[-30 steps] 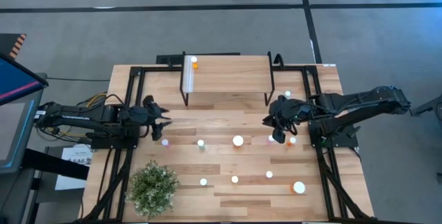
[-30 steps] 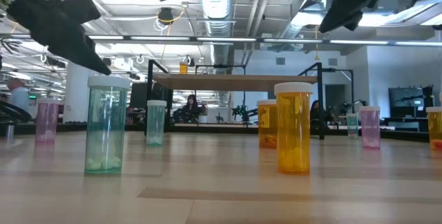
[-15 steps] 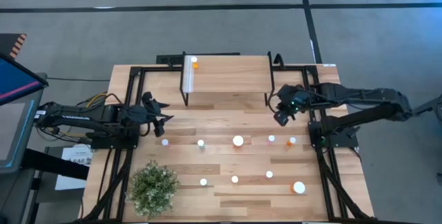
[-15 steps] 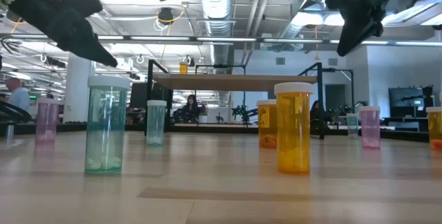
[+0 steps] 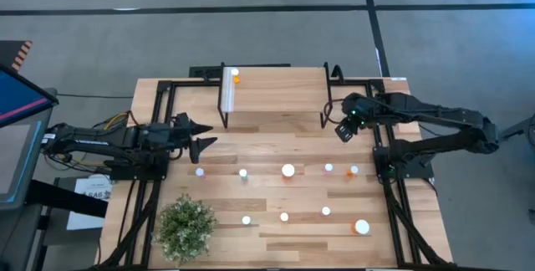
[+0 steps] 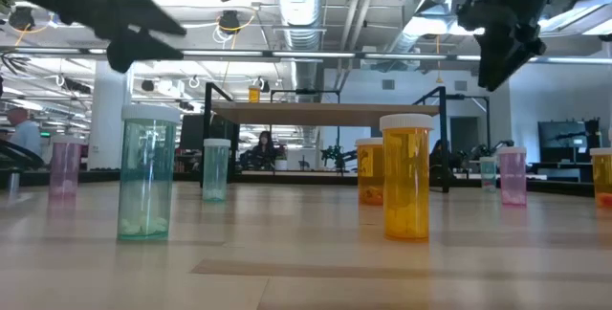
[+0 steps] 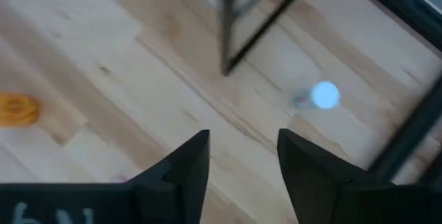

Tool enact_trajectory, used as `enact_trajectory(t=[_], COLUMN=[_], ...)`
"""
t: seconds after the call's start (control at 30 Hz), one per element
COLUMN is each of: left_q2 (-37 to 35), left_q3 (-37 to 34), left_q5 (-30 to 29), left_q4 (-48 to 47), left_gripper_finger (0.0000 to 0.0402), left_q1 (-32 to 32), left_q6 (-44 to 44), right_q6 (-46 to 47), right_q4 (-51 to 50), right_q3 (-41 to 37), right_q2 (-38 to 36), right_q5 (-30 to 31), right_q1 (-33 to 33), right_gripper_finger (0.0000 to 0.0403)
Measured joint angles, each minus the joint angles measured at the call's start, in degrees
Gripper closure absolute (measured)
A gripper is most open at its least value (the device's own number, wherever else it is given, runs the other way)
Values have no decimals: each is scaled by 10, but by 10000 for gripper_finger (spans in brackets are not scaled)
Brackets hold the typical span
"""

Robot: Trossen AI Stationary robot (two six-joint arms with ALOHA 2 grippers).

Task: Pick and place medicine bottles onto shelf by color
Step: Put the blue pill bottle on the shelf

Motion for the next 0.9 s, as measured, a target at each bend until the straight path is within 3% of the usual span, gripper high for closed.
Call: enact_trajectory(t=[0.23, 0.6, 0.9], left_q2=[0, 0, 0], left_q3=[19, 20, 20], left_q5=[68, 66, 67], left_q4=[135, 190, 192], left_gripper_finger=[168, 168, 168], left_q1=[0, 0, 0], left_q6=[134, 60, 58], right_q6=[0, -49, -88], right_q4=[-11, 11, 92], right_q3=[0, -4, -80], right_q2=[12, 64, 60], right_q5=[0, -20, -51], right_q1=[-73, -164, -215], right_gripper_finger=[195, 194, 195])
